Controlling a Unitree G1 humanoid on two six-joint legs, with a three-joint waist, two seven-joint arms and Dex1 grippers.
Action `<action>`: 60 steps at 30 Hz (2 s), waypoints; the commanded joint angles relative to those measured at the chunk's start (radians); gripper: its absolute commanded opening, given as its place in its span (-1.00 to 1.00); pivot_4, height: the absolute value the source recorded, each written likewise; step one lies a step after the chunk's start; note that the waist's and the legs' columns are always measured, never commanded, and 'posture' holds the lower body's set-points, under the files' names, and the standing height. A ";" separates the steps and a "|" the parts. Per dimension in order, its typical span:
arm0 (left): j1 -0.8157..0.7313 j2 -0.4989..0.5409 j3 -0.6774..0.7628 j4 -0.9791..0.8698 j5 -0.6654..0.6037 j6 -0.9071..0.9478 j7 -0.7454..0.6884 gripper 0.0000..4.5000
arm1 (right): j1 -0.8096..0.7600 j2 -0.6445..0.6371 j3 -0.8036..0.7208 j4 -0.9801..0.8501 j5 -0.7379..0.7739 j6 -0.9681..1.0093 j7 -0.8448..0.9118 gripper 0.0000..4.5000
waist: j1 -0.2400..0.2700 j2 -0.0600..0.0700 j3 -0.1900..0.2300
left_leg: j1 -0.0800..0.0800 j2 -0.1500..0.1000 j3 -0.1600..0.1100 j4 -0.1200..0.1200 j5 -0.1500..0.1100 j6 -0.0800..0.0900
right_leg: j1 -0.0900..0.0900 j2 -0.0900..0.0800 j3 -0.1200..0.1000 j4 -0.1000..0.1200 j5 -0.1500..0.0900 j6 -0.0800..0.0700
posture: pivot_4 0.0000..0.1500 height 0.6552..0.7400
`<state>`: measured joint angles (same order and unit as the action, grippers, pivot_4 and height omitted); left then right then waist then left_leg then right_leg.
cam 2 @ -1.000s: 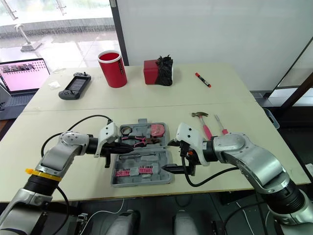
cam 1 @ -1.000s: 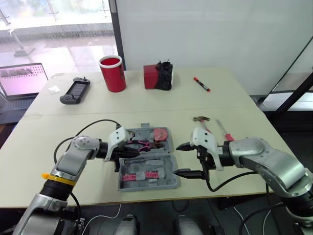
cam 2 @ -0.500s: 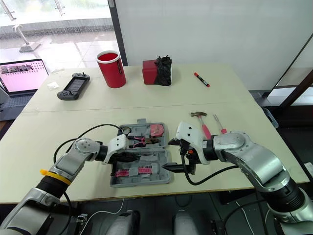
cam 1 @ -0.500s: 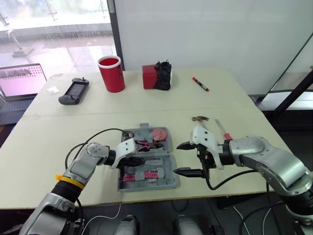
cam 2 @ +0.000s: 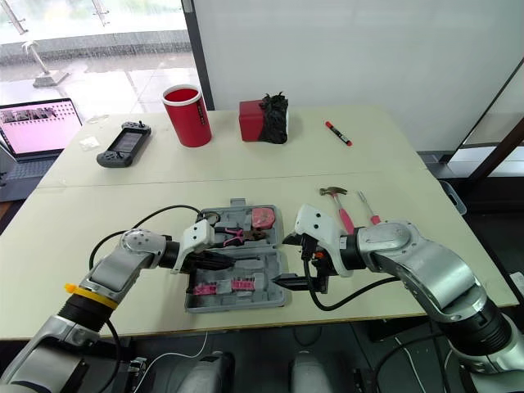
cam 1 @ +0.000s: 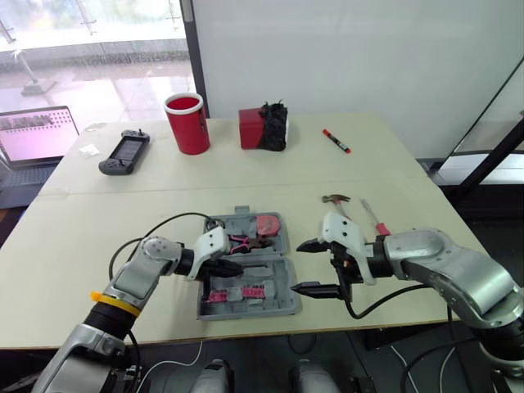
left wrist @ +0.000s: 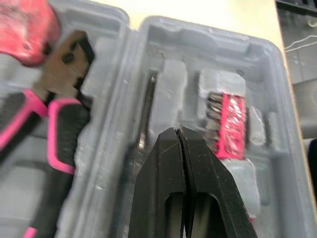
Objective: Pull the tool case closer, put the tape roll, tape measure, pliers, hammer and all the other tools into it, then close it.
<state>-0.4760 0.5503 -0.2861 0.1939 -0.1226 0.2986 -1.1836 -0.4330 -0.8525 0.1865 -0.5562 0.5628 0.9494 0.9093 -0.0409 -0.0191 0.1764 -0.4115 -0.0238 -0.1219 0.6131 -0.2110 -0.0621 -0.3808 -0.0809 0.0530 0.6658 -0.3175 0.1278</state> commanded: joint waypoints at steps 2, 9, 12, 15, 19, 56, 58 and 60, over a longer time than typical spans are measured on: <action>-0.029 -0.001 0.020 0.027 0.023 -0.021 0.050 -0.99 | -0.022 -0.001 -0.006 -0.010 -0.002 -0.020 0.009 1.00 | -0.002 0.000 0.000 | 0.000 0.000 0.000 0.000 0.000 0.000 | 0.000 0.000 0.000 0.000 0.000 0.000 | 1.00 1.00; -0.010 0.001 -0.025 0.067 0.074 -0.043 0.062 -0.99 | -0.019 -0.005 -0.009 -0.014 -0.002 -0.016 0.008 1.00 | -0.001 0.000 0.000 | 0.000 0.000 0.000 0.000 0.000 0.000 | 0.000 0.000 0.000 0.000 0.000 0.000 | 1.00 1.00; -0.001 0.007 -0.043 0.079 0.097 -0.064 0.058 -0.99 | -0.017 -0.006 -0.010 -0.015 -0.001 -0.014 0.007 1.00 | -0.001 0.000 0.000 | 0.000 0.000 0.000 0.000 0.000 0.000 | 0.000 0.000 0.000 0.000 0.000 0.000 | 1.00 1.00; 0.006 0.009 -0.051 0.088 0.108 -0.080 0.051 -0.99 | -0.014 -0.008 -0.011 -0.013 -0.004 -0.016 0.007 1.00 | -0.001 0.000 0.000 | 0.000 0.000 0.000 0.000 0.000 0.000 | 0.000 0.000 0.000 0.000 0.000 0.000 | 1.00 1.00; 0.002 -0.003 -0.022 0.083 0.083 -0.071 0.056 -0.99 | -0.007 -0.012 -0.012 -0.003 -0.015 -0.028 0.008 1.00 | -0.001 0.000 0.000 | 0.000 0.000 0.000 0.000 0.000 0.000 | 0.000 0.000 0.000 0.000 0.000 0.000 | 1.00 1.00; 0.687 0.003 0.996 0.087 -0.344 -0.380 0.468 0.97 | 0.786 0.419 -0.830 0.416 0.044 -0.850 -0.161 1.00 | 0.002 0.002 -0.002 | 0.008 0.003 0.002 -0.003 -0.001 -0.001 | 0.008 -0.001 0.001 -0.004 -0.002 -0.005 | 1.00 1.00; 0.694 0.005 0.988 0.087 -0.339 -0.392 0.465 0.97 | 0.781 0.418 -0.820 0.408 0.045 -0.843 -0.167 1.00 | -0.001 0.004 -0.003 | 0.007 0.004 0.003 -0.003 -0.001 -0.001 | 0.007 -0.003 0.002 -0.004 -0.002 -0.005 | 1.00 1.00; 0.688 0.006 0.976 0.086 -0.336 -0.397 0.462 0.97 | 0.758 0.407 -0.805 0.403 0.041 -0.823 -0.184 1.00 | -0.002 0.006 -0.004 | 0.008 0.003 0.005 -0.003 -0.001 -0.001 | 0.007 -0.003 0.003 -0.005 -0.002 -0.005 | 1.00 1.00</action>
<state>0.2112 0.5444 0.6792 0.2958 -0.4471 -0.0760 -0.7203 0.3416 -0.4303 -0.6115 -0.1122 0.5870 0.1272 0.7370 -0.0433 -0.0133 0.1723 -0.4035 -0.0205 -0.1171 0.6098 -0.2120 -0.0627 -0.3732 -0.0844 0.0563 0.6604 -0.3200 0.1228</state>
